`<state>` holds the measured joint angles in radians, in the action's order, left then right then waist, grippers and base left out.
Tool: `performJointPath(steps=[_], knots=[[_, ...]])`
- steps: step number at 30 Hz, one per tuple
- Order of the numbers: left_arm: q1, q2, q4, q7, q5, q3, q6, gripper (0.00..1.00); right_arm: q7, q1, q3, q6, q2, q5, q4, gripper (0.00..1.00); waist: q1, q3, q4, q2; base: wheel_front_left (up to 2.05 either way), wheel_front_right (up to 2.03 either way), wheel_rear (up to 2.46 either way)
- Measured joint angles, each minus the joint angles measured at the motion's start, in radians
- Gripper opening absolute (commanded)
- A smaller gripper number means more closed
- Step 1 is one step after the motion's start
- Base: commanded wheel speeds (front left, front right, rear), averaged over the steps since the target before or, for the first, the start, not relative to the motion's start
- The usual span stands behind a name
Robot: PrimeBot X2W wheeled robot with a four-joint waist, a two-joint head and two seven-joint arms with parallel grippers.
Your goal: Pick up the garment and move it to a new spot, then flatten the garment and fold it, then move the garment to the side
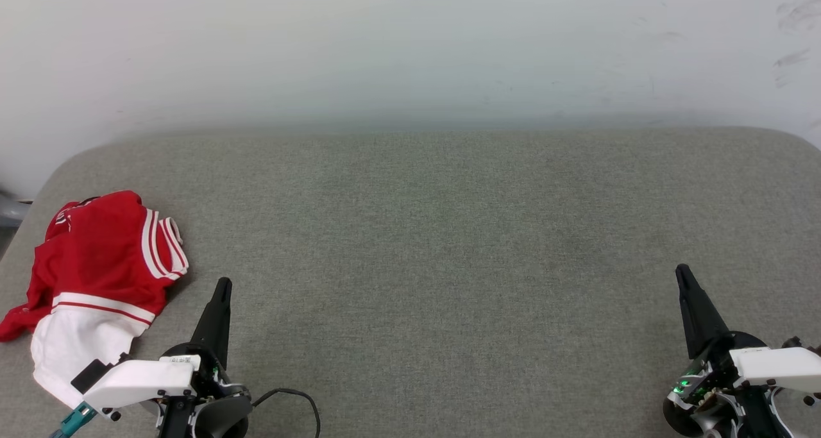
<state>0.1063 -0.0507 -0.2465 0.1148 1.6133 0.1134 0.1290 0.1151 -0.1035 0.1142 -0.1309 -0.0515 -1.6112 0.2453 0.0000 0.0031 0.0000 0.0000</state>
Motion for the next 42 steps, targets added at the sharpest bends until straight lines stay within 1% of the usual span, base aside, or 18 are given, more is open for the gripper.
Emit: performJointPath(steps=[28,29,35,42], knots=[[0.0,0.0,0.0,0.0,0.0,0.0,0.0,0.0,0.0,0.0,0.0,0.0,0.0,0.0,0.0,0.0,0.0,0.0,0.0,0.0,0.0,0.0,0.0],[0.0,0.0,0.0,0.0,0.0,0.0,0.0,1.0,0.0,0.0,0.0,0.0,0.0,0.0,0.0,1.0,0.0,0.0,0.0,0.0,0.0,0.0,0.0],[-0.044,0.003,-0.046,-0.001,0.0,-0.005,-0.001,1.0,-0.001,0.043,-0.001,0.0,0.001,0.0,0.047,1.0,0.0,0.0,0.0,0.0,0.0,0.0,0.0],[-0.059,0.004,-0.035,-0.035,-0.01,-0.013,-0.001,1.0,-0.035,0.051,-0.027,0.0,0.001,0.025,0.05,1.0,0.0,0.001,-0.001,0.0,0.0,0.0,0.0]])
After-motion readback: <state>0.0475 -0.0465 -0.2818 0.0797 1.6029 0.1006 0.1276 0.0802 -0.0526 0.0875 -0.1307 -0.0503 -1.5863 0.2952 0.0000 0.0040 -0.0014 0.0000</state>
